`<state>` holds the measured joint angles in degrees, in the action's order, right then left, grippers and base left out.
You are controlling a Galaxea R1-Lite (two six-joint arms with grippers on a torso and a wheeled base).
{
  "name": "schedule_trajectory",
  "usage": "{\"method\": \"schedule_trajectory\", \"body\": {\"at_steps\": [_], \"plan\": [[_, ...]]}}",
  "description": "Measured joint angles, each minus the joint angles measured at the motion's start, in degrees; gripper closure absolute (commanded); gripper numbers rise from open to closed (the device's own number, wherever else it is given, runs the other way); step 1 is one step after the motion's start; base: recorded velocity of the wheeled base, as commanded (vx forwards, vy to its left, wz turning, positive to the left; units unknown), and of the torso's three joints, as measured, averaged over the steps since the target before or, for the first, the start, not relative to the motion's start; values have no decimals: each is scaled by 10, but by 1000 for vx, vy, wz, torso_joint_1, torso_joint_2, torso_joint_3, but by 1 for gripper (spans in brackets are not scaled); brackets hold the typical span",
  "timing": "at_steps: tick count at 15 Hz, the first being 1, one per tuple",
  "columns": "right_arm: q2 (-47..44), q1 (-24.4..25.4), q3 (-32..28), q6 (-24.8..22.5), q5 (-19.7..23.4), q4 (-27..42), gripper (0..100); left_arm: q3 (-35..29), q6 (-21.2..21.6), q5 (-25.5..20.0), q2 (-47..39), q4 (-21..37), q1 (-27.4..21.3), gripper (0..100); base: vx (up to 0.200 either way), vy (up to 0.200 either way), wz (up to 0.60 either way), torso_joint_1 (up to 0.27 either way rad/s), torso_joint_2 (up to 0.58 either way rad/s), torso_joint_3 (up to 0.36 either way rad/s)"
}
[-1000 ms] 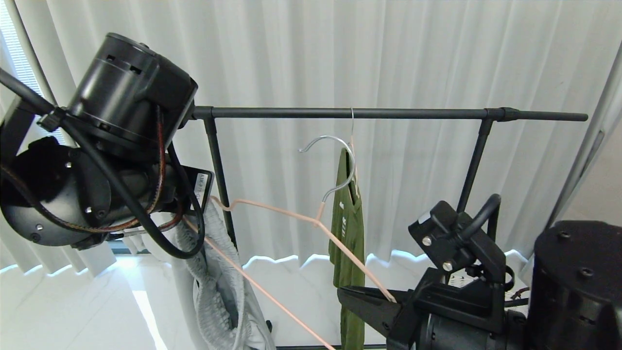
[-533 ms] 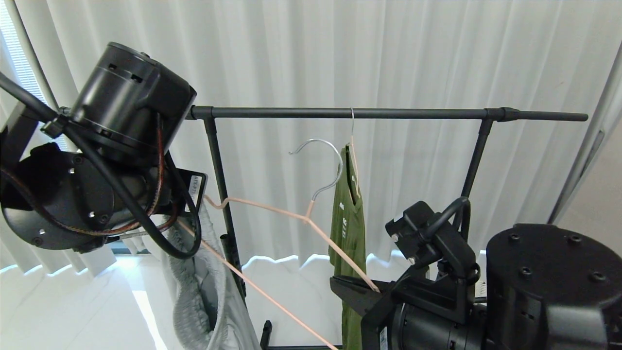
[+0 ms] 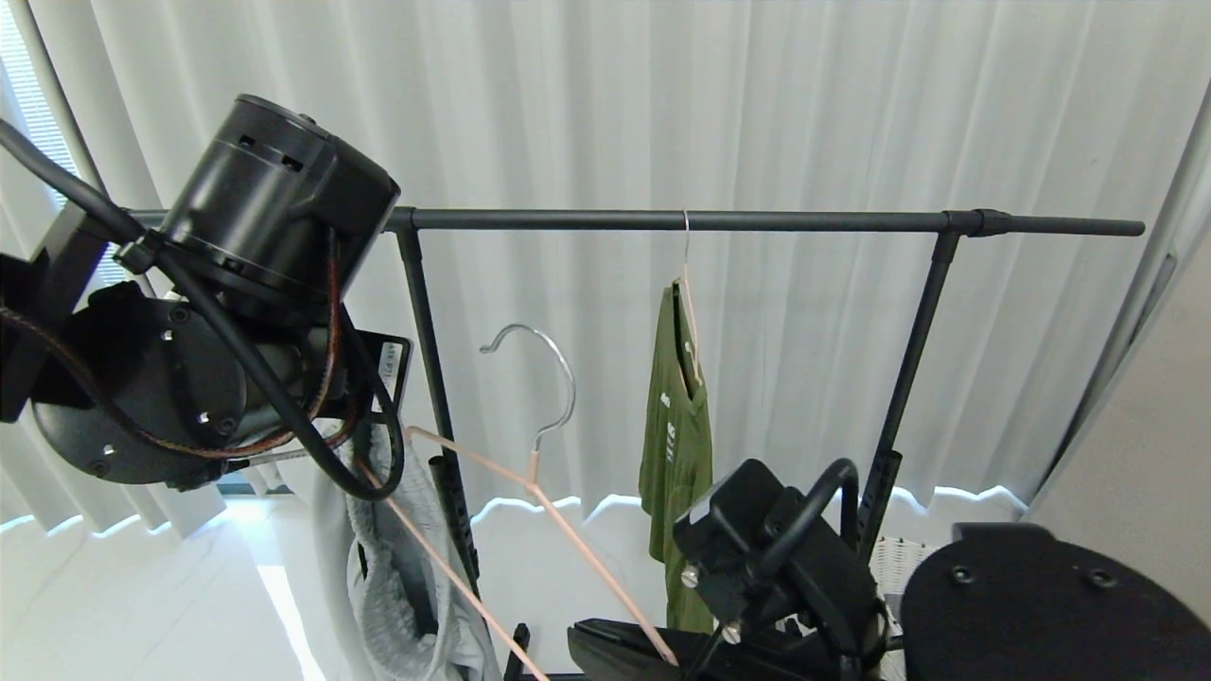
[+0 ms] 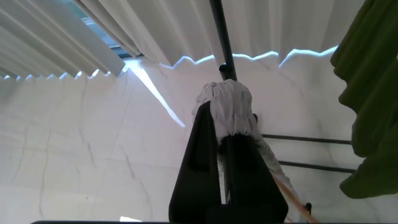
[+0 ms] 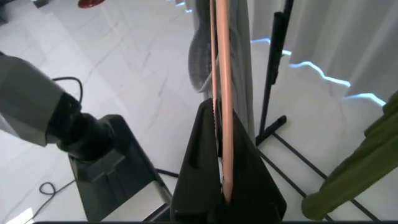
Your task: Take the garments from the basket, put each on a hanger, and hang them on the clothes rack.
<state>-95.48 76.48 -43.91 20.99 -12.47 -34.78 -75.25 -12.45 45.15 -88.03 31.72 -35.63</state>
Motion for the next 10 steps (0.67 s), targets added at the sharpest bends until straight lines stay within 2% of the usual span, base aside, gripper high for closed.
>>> {"method": "schedule_trajectory", "body": {"at_steps": [5,10], "plan": [[-36,-45,-26,-2,-53,-1,100,3,-8,0,-1,0,0,100,0,0,0,0,0,0],[-31,-56,-25,-1,-99,0,100,-1,-29,2,-13,0,11,100,0,0,0,0,0,0]]}}
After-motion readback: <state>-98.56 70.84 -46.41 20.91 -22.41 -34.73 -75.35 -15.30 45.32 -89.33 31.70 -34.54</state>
